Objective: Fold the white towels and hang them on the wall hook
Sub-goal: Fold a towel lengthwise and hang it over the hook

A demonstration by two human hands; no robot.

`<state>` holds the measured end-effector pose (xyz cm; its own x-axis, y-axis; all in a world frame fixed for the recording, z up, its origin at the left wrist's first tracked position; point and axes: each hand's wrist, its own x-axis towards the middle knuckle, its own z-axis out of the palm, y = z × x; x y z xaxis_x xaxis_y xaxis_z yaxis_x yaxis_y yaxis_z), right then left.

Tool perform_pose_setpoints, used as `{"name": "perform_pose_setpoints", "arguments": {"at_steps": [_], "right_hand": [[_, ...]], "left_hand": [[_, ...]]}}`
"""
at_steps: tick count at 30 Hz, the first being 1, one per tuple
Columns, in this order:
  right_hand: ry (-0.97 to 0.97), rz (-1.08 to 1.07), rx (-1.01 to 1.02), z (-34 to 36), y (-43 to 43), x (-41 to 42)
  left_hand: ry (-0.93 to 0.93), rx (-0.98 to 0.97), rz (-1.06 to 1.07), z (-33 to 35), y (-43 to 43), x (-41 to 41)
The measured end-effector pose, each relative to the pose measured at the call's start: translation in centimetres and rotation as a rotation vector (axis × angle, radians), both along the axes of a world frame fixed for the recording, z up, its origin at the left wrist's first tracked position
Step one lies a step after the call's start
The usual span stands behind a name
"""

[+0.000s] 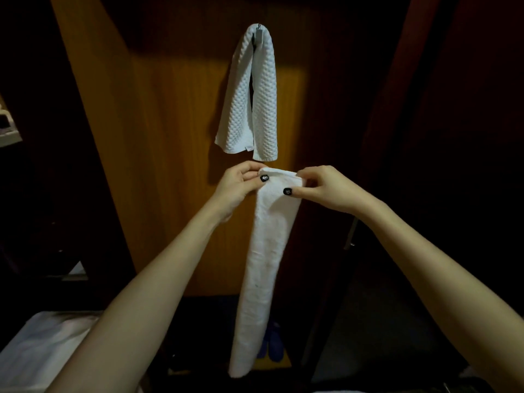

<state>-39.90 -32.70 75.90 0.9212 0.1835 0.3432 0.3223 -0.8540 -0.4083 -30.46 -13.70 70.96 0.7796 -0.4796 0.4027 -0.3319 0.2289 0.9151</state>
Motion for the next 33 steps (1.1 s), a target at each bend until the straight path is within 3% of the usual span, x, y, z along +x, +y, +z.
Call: {"name": "perform_pose_setpoints", "arguments": {"at_steps": [6, 9, 12, 15, 19, 25, 29, 33], "right_hand": [[-0.181, -0.057, 0.434, -0.3, 1.6, 1.3], [-0.346, -0.097, 0.441, -0.1, 2.4, 2.2], [-0.41, -0.09, 0.462, 0.5, 2.5, 2.6], [-0.407, -0.093, 0.499, 1.2, 2.3, 2.9], [-0.437, -0.126, 0.546, 1.8, 2.1, 2.8], [-0.274, 0.238, 0.733, -1.8, 2.3, 1.1], [-0.229, 0.249, 0.653, -2.7, 2.7, 0.9], [-0.228, 0.208, 0.771, -1.1, 2.8, 1.4]], "left_hand": [[0.013, -0.056, -0.028, 1.8, -1.0, -0.5], [-0.002, -0.101, 0.027, 2.8, -1.1, -0.2], [0.004, 0.012, -0.005, 2.6, -0.9, 0.0], [0.045, 0.081, -0.031, 0.9, -1.1, -0.4], [0.042, -0.062, 0.015, 0.6, -1.7, -0.9], [-0.032, -0.261, 0.053, 4.0, -2.2, -0.6], [-0.083, -0.178, 0.057, 5.5, -1.9, 0.3], [-0.088, -0.199, 0.049, 6.0, -2.1, 1.0]]}}
